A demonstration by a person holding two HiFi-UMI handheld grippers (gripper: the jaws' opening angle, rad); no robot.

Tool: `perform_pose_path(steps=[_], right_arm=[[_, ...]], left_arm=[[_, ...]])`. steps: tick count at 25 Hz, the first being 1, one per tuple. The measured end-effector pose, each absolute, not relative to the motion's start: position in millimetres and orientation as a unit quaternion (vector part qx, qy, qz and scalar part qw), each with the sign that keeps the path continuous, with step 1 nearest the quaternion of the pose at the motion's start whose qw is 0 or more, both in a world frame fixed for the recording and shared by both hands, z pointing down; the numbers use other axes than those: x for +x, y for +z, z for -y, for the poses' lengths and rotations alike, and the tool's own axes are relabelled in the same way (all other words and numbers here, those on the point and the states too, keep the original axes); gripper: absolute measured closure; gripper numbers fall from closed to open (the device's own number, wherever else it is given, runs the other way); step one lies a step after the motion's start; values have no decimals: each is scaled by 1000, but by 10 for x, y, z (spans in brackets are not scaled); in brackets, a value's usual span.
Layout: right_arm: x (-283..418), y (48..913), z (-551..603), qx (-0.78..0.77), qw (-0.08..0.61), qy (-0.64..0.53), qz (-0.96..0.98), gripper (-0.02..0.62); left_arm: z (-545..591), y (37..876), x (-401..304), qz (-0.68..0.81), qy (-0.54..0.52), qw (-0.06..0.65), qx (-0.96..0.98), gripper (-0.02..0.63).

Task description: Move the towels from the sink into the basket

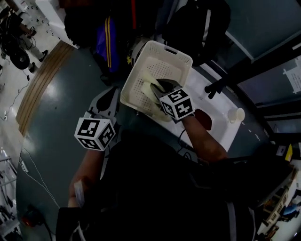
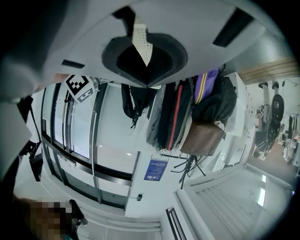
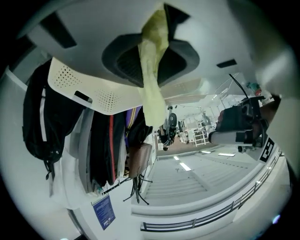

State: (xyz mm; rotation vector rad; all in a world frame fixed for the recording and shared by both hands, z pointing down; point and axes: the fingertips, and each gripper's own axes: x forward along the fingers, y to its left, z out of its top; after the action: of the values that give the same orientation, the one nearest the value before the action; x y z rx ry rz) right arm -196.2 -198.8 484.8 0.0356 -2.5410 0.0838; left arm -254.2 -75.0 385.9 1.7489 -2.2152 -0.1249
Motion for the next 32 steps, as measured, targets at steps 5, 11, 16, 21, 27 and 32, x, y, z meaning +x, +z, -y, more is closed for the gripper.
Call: perform_pose_path(steps=[5,11,16,21,27,32], right_arm=[[-2247,5259,1904,-16,340,38,939,505],[-2381,5707,1833,-25,391,58,918,503],[-2444,5814,1836,-33,404,86,910,505],[-2435,5815,1871,-23,400,93,911,503],[-2479,5858,1834,-23,401,101,910,492],[-2536,5948,1805,-28,406,100,908,453]], left_arm=[[655,3954,-2670,782,-42,168,599,603],[556,4043,-2781,788,-46,185,586,603],[567,4107,-2842,786,-52,192,585,603],[548,4148,-2864,787,-56,195,583,603],[546,4171,-2911,787,-55,197,582,603],[530,4194,-2912,788,-51,198,580,603]])
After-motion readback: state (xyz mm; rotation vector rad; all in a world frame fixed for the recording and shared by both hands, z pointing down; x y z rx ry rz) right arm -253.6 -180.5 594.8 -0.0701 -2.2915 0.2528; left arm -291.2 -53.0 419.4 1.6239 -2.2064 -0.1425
